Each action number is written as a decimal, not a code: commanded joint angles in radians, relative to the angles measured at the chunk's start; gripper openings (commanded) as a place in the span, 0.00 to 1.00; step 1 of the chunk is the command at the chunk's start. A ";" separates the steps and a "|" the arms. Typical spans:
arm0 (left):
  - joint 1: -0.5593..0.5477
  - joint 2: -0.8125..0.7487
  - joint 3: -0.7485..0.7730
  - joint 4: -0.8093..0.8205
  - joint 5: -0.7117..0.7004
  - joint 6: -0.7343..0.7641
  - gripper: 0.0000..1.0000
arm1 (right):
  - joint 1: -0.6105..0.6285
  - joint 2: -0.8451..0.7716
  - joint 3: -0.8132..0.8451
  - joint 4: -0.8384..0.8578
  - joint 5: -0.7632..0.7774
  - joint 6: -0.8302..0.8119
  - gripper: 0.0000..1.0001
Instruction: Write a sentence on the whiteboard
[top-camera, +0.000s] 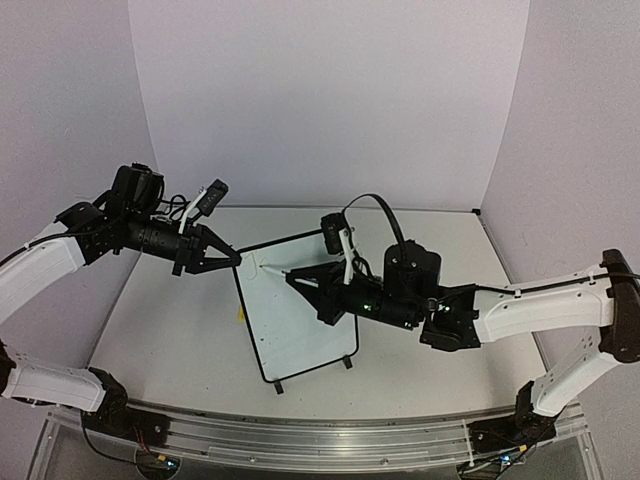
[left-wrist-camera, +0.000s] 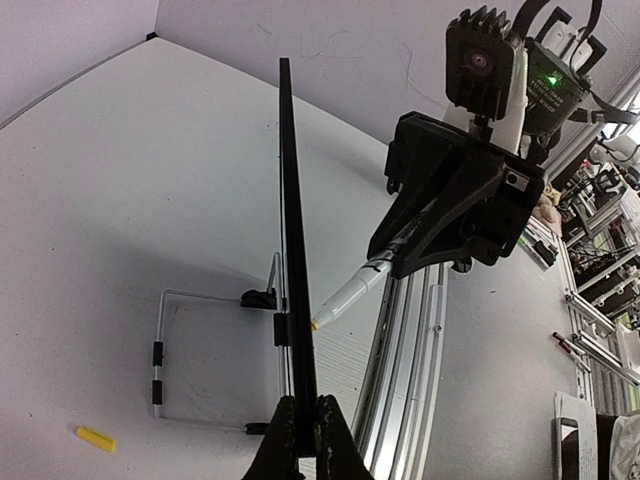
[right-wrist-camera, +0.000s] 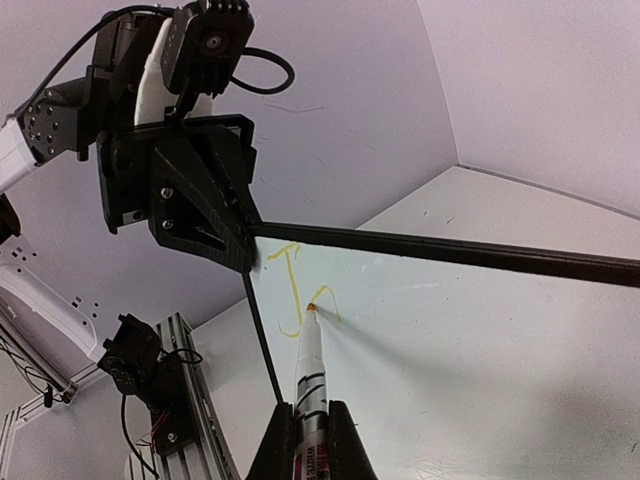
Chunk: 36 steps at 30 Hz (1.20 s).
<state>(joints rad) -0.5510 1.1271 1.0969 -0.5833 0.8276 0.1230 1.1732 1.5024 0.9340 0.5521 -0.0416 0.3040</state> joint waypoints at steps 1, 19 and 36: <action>-0.004 -0.020 -0.001 0.023 0.037 0.003 0.00 | 0.004 0.009 0.022 -0.017 -0.017 0.022 0.00; -0.004 -0.019 -0.002 0.021 0.036 0.004 0.00 | 0.004 -0.050 -0.001 -0.037 0.044 -0.001 0.00; -0.004 -0.019 0.000 0.020 0.038 0.004 0.00 | 0.003 -0.085 0.005 -0.036 0.009 -0.028 0.00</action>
<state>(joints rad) -0.5510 1.1271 1.0969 -0.5835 0.8315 0.1234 1.1751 1.4509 0.9230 0.4931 0.0093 0.2915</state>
